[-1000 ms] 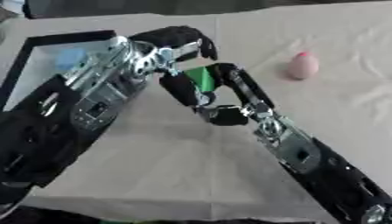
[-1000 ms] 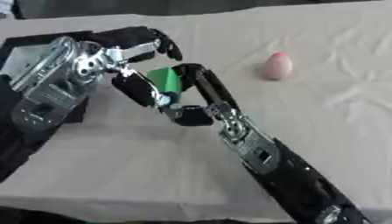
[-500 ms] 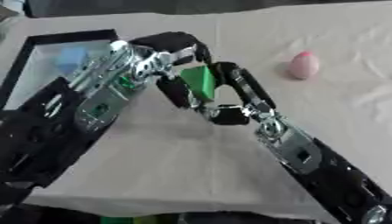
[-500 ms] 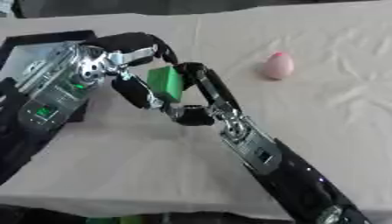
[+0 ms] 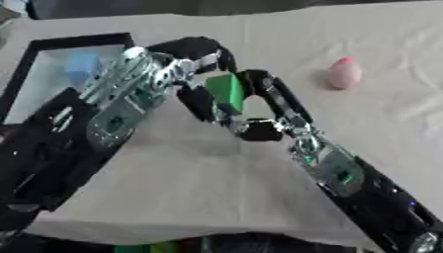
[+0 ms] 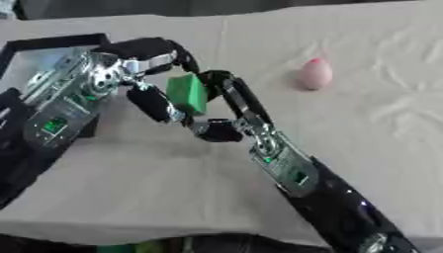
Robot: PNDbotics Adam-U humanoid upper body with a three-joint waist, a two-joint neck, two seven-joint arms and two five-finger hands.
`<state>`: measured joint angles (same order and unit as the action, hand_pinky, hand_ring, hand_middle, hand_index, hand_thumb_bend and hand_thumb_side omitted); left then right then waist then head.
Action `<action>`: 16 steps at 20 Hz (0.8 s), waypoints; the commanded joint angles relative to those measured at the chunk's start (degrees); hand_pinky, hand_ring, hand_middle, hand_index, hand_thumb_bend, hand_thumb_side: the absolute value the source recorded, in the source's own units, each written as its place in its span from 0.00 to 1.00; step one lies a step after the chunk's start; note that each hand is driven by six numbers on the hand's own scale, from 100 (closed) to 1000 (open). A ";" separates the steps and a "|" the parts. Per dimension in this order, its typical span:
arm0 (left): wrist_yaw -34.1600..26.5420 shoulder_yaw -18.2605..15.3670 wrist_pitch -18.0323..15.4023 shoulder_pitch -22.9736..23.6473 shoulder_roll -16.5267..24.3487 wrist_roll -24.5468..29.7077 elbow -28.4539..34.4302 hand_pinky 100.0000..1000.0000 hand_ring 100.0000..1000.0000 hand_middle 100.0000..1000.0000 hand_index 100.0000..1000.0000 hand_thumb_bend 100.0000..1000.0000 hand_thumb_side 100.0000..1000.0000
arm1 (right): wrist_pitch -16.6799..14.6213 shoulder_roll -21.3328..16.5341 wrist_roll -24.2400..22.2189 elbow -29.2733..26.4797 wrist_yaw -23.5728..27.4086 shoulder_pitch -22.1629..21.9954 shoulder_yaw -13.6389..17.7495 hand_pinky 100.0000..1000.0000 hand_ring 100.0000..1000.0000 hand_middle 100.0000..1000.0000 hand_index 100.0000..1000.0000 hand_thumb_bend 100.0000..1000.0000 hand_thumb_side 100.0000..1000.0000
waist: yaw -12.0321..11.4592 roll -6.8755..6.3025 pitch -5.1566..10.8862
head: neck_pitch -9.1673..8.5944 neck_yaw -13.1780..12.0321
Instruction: Pick up the objects with one hand, pass them to the other hand, and then place them into the box on the other side of the table.
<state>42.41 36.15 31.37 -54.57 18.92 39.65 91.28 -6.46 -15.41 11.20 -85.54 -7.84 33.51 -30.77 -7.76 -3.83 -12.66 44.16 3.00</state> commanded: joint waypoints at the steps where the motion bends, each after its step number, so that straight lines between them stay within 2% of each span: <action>1: -0.54 -0.85 4.77 -0.90 0.43 2.67 0.29 0.84 0.85 0.70 0.76 0.18 0.11 | -0.42 -0.16 -0.17 -1.41 -0.46 0.77 -0.16 0.57 0.56 0.50 0.53 0.00 0.00 | 0.01 0.11 0.75 | -0.04 -0.22; 7: -0.90 -0.47 5.19 -0.90 0.43 1.29 0.23 0.82 0.81 0.61 0.69 0.14 0.06 | -0.44 -0.12 -0.20 -1.32 -0.48 0.73 -0.21 0.57 0.56 0.50 0.53 0.00 0.00 | 0.01 0.14 0.72 | -0.04 -0.27; 16: 2.10 -0.39 3.94 -0.96 0.79 0.54 1.87 0.82 0.80 0.59 0.67 0.22 0.03 | 0.77 -0.04 0.21 -0.91 1.05 0.66 -0.09 0.57 0.55 0.50 0.53 0.00 0.00 | -0.10 0.16 0.70 | -0.04 -0.23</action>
<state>43.41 36.54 33.02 -54.46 18.76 38.01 92.11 -5.79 -15.42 11.45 -85.47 -7.16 33.51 -30.74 -7.80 -3.81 -12.74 44.16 2.92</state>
